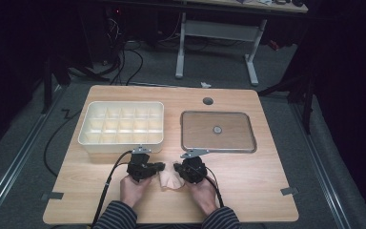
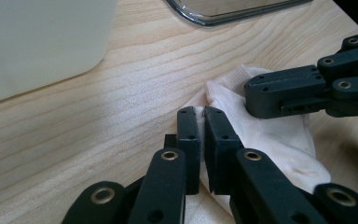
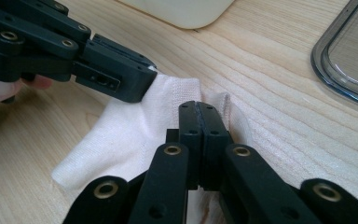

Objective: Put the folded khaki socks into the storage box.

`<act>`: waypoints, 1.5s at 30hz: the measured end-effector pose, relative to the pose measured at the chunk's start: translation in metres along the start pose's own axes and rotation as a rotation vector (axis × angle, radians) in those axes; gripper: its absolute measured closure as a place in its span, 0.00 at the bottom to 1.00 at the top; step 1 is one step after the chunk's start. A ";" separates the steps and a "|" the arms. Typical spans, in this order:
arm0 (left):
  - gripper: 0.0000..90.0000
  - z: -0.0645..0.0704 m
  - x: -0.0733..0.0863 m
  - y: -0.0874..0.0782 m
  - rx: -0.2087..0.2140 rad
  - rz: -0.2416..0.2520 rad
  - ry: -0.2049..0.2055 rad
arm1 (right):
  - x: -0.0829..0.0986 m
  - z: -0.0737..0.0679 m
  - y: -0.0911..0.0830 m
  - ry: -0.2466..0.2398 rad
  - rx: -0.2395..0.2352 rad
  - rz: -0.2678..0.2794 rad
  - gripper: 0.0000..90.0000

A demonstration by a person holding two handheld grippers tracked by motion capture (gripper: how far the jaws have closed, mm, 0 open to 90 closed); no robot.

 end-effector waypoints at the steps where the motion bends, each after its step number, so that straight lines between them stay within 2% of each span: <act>1: 0.96 0.000 0.000 0.000 -0.001 -0.001 0.001 | 0.000 0.000 0.000 -0.001 0.000 -0.001 1.00; 10: 0.96 0.008 -0.002 -0.006 0.016 0.020 0.015 | 0.001 0.000 0.002 -0.021 -0.001 -0.002 1.00; 23: 0.96 0.016 -0.005 -0.013 0.044 0.049 0.018 | 0.001 -0.002 0.003 -0.017 0.002 -0.003 1.00; 27: 0.96 0.017 -0.008 -0.015 0.066 0.062 0.005 | 0.001 -0.004 0.004 -0.027 -0.001 -0.002 1.00; 30: 0.96 0.017 -0.009 -0.017 0.087 0.067 -0.008 | 0.000 -0.006 0.006 -0.030 -0.026 -0.003 1.00; 33: 0.96 0.015 -0.010 -0.018 0.076 0.059 0.002 | -0.001 -0.007 0.008 -0.037 -0.036 -0.001 1.00; 37: 0.96 0.018 -0.014 -0.017 0.092 0.057 0.008 | -0.003 -0.009 0.010 -0.050 -0.035 -0.004 1.00; 39: 0.96 0.020 -0.015 -0.016 0.094 0.057 0.012 | -0.004 -0.009 0.011 -0.056 -0.039 -0.004 1.00; 40: 0.96 0.021 -0.015 -0.016 0.093 0.057 0.016 | -0.005 -0.009 0.011 -0.061 -0.048 -0.024 1.00; 45: 0.96 0.021 -0.018 -0.015 0.092 0.063 0.022 | -0.007 -0.010 0.013 -0.081 -0.045 -0.018 1.00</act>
Point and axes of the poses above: each handheld gripper's, and its own axes: y roughly forward along the jaws, x roughly out of its underside, z roughly to its right, the point moved 7 cm from there along y, roughly forward along the jaws, and after that the axes turned 10 degrees about x, right-handed, at the moved point
